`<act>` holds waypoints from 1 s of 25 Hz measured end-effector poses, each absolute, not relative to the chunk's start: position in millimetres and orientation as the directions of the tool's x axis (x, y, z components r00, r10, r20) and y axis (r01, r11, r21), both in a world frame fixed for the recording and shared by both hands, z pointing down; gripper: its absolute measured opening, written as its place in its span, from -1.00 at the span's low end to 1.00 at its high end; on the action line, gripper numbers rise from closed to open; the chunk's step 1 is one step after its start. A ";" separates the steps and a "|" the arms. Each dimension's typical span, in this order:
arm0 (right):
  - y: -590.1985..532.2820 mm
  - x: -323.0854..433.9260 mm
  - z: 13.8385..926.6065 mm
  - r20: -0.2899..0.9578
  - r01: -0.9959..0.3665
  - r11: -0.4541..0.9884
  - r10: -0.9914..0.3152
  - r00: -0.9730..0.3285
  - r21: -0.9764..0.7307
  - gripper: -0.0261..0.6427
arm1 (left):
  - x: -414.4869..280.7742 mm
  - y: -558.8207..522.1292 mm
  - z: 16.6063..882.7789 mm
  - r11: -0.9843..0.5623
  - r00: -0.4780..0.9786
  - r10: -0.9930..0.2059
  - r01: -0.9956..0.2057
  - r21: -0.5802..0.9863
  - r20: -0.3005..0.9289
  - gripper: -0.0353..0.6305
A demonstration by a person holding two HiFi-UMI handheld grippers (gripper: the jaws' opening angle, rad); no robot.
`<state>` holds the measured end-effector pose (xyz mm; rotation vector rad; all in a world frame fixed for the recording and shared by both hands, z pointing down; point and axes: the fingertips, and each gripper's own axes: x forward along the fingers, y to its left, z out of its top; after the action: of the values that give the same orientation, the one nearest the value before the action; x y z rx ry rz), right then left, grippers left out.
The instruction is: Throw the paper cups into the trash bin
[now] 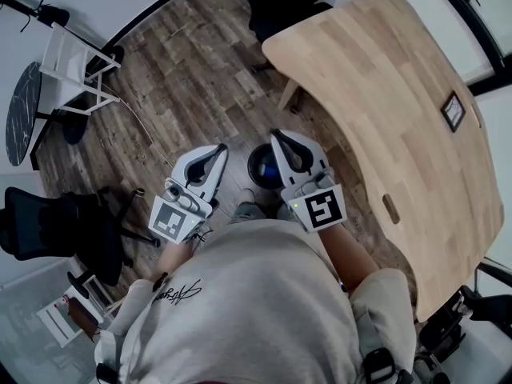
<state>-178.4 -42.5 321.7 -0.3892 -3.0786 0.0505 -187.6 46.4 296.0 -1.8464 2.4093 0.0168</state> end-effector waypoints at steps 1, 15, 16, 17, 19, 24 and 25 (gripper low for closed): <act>-43.6 -177.5 320.1 0.031 0.244 0.969 0.245 -0.969 -0.034 -0.89 | -187.4 45.1 294.6 0.259 -0.253 -0.963 -0.964 -0.058 -0.095 -0.88; -45.2 -171.6 313.3 0.032 0.237 0.971 0.238 -0.971 -0.023 -0.90 | -182.5 41.1 289.3 0.233 -0.225 -0.970 -0.969 -0.079 -0.096 -0.88; -44.7 -171.5 313.2 0.031 0.238 0.971 0.238 -0.971 -0.023 -0.90 | -182.1 41.6 287.8 0.231 -0.222 -0.969 -0.970 -0.079 -0.108 -0.88; -44.5 -171.2 313.0 0.030 0.237 0.971 0.237 -0.971 -0.023 -0.90 | -182.0 42.1 286.7 0.233 -0.223 -0.968 -0.970 -0.076 -0.117 -0.88; -44.3 -170.4 312.5 0.029 0.234 0.972 0.234 -0.972 -0.023 -0.90 | -182.0 42.6 287.2 0.239 -0.231 -0.966 -0.968 -0.070 -0.113 -0.88; -44.7 -170.4 314.4 0.038 0.229 0.973 0.230 -0.973 -0.022 -0.90 | -181.5 41.3 284.2 0.232 -0.221 -0.966 -0.970 -0.068 -0.132 -0.88; -45.0 -170.2 314.6 0.039 0.228 0.973 0.229 -0.973 -0.020 -0.90 | -182.3 41.2 285.9 0.237 -0.227 -0.966 -0.969 -0.067 -0.123 -0.88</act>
<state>-170.2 -45.0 314.6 -0.3564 -3.0802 0.0243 -182.3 41.2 285.9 -1.8591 2.3578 0.0362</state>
